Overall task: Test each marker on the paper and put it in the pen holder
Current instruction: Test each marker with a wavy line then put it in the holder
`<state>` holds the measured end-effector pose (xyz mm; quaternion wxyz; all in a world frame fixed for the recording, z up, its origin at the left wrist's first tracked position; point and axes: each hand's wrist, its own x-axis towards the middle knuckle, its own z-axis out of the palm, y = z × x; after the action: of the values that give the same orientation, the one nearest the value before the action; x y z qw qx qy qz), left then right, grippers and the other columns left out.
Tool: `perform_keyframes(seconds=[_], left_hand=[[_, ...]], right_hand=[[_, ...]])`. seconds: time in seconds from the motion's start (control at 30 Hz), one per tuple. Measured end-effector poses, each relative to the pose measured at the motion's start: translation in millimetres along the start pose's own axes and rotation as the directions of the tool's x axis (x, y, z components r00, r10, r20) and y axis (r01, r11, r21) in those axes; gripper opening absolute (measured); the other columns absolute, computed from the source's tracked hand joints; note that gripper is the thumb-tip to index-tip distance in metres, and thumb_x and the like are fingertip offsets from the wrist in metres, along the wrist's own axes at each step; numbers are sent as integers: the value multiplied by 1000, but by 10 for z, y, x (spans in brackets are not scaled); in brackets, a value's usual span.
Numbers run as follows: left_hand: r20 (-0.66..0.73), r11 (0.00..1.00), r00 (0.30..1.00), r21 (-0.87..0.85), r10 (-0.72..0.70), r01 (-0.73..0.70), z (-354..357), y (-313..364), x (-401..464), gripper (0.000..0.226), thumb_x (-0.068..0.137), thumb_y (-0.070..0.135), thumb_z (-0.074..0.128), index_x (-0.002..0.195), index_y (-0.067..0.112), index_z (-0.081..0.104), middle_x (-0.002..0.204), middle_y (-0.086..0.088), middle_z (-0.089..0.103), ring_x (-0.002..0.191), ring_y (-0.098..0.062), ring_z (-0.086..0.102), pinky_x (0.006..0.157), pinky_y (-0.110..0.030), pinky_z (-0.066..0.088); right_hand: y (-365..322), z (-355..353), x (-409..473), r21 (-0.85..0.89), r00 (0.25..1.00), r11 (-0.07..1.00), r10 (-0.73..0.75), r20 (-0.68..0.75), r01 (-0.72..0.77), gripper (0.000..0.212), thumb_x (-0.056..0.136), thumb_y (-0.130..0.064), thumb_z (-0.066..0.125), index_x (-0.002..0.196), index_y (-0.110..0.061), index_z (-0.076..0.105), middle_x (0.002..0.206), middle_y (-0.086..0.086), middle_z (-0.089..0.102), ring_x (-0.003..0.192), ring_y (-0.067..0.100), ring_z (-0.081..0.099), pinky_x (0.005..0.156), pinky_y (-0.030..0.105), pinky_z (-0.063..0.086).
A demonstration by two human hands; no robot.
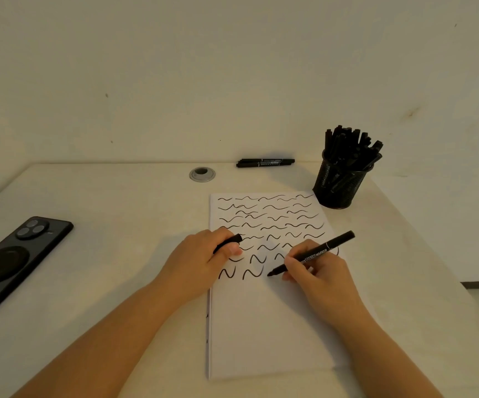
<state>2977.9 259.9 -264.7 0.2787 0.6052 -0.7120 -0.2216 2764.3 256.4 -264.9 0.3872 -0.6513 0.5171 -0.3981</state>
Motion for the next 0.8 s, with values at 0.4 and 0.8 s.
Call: perform_keyframes(seconds=[0.4, 0.8], left_hand=[[-33, 999, 999, 33, 35, -34, 16, 40, -30, 19, 93, 38, 44, 95, 28, 60, 83, 1, 65, 69, -8, 53, 64, -31, 45], [-13, 980, 980, 3, 197, -197, 68, 204, -100, 12, 90, 27, 53, 95, 23, 64, 69, 26, 52, 71, 12, 49, 62, -2, 33]], right_hand=[[80, -61, 27, -1, 969, 999, 43, -241, -45, 15, 81, -22, 57, 69, -31, 57, 61, -9, 67, 60, 3, 59, 54, 10, 41], [-41, -157, -12, 631, 1000, 775, 24, 17, -30, 15, 79, -19, 59, 67, -21, 68, 58, 5, 62, 53, 14, 52, 48, 19, 41]])
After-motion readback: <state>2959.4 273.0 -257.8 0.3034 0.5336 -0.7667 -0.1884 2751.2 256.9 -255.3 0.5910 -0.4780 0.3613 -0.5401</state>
